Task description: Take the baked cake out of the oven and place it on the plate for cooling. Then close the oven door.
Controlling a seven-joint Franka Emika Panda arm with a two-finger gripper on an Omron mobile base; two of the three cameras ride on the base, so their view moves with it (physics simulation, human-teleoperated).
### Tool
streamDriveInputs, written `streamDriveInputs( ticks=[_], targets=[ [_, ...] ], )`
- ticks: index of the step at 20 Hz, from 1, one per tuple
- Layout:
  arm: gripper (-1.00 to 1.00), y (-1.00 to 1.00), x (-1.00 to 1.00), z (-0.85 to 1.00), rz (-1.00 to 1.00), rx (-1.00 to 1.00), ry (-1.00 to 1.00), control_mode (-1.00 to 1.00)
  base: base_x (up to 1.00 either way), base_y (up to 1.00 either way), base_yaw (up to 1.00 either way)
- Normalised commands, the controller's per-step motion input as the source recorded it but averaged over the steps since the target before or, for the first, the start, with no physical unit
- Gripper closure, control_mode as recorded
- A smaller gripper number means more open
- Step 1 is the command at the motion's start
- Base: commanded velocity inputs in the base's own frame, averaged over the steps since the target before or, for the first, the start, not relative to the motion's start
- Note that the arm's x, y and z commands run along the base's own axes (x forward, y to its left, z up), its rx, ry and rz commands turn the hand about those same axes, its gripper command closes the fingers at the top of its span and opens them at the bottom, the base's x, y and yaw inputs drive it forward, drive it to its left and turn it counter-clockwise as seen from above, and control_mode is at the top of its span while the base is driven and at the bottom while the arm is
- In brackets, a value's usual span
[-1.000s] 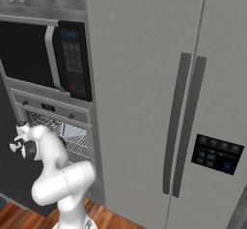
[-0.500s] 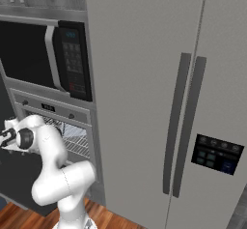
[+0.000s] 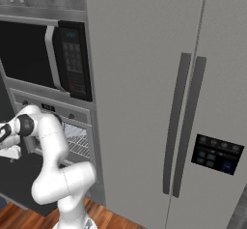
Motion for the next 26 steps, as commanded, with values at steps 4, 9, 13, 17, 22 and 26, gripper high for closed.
streamDriveInputs(
  ticks=[4,9,13,17,22,26],
  targets=[
    [-1.00,-0.21,-0.94,0.07,-0.04,0.06,0.00,-1.00,0.00,0.00,0.00],
    [-1.00,-0.21,-0.85,0.14,-0.14,0.03,0.04,-1.00,0.00,0.00,0.00],
    [-1.00,-0.27,-0.75,0.24,-0.15,0.00,0.10,-1.00,0.00,0.00,0.00],
    [-1.00,-0.32,-0.70,0.25,-0.13,-0.05,0.04,-1.00,0.00,0.00,0.00],
    [-1.00,-0.35,-0.77,0.10,-0.07,-0.18,0.00,-1.00,0.00,0.00,0.00],
    [-1.00,-0.19,-0.68,0.00,-0.01,-0.21,0.00,-1.00,0.00,0.00,0.00]
  ],
)
